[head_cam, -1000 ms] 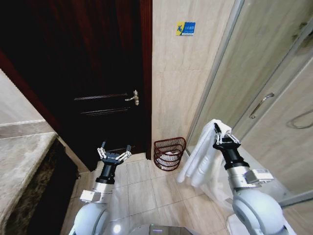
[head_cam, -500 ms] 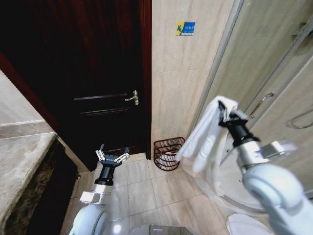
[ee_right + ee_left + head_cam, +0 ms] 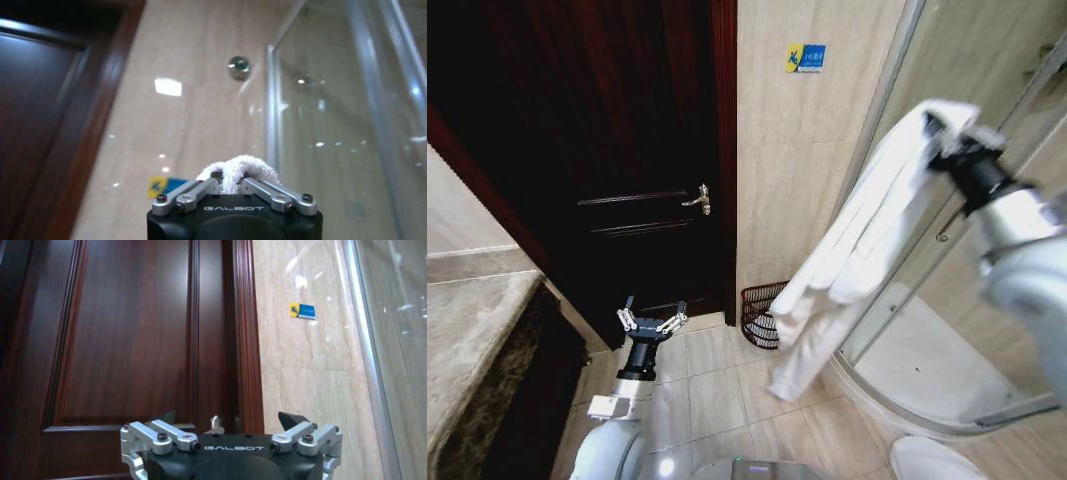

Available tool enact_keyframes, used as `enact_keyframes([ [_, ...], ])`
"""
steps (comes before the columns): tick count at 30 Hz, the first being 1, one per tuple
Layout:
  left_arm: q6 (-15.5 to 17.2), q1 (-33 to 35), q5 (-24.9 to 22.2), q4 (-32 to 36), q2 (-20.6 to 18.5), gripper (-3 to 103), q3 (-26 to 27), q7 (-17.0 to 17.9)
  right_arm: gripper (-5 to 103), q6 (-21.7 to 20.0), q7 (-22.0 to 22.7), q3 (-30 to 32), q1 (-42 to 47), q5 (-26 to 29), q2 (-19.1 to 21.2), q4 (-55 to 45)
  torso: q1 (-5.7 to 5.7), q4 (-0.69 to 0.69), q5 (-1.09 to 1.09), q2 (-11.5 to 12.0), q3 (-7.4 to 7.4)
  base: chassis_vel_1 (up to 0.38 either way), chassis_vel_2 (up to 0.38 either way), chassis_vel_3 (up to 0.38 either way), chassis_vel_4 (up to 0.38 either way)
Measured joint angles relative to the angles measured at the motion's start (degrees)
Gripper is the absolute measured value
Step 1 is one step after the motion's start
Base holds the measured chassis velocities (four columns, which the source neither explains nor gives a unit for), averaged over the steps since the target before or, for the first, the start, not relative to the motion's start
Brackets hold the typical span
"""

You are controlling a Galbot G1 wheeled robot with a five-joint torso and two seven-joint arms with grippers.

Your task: Discard the used towel into the hamper.

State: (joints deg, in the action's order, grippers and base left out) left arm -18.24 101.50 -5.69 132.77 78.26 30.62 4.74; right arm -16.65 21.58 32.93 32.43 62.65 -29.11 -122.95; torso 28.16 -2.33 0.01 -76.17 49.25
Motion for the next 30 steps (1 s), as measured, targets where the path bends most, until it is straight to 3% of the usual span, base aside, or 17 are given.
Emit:
enact_keyframes([
  [5, -0.42, 0.79, 1.29, -0.2, 0.75, 100, -0.23, -0.02, 2, -1.59, -3.49, -7.45, -16.2, 2.48, 1.17, 8.53, 0.0, 0.01, -0.01, 0.0, 0.0, 0.0, 0.0, 0.0, 0.0],
  [6, -0.42, 0.79, 1.29, -0.2, 0.75, 100, -0.23, -0.02, 2, -1.59, -3.49, -7.45, -16.2, 2.48, 1.17, 8.53, 0.0, 0.01, -0.01, 0.0, 0.0, 0.0, 0.0, 0.0, 0.0],
  [9, -0.45, 0.96, 1.71, -0.4, 0.97, 100, -0.33, -0.1, 2, -2.96, -2.04, -16.74, -27.53, 5.93, -0.46, 11.27, 0.0, 0.01, 0.0, 0.0, -0.01, 0.0, 0.0, 0.0, 0.0],
  [14, -0.39, 1.03, 1.71, -0.52, 0.85, 100, -0.18, -0.1, 2, -3.34, -0.38, -23.94, -35.59, 7.08, -2.86, 13.87, 0.0, 0.0, -0.01, 0.0, 0.0, 0.0, 0.0, 0.0, 0.0],
  [23, -0.23, 0.64, 1.69, -0.87, 1.76, 100, -0.16, -0.13, 2, -3.21, 0.48, -41.28, -59.02, 8.5, -12.84, 33.23, 0.0, 0.0, -0.02, 0.0, 0.0, 0.0, 0.0, 0.0, 0.0],
  [30, -0.24, 0.52, 1.54, -1.11, 2.11, 100, -0.11, -0.12, 2, -1.83, -2.19, -46.13, -67.64, 5.03, -19.49, 45.26, 0.0, 0.0, 0.0, 0.0, 0.0, 0.0, 0.0, 0.0, 0.0],
])
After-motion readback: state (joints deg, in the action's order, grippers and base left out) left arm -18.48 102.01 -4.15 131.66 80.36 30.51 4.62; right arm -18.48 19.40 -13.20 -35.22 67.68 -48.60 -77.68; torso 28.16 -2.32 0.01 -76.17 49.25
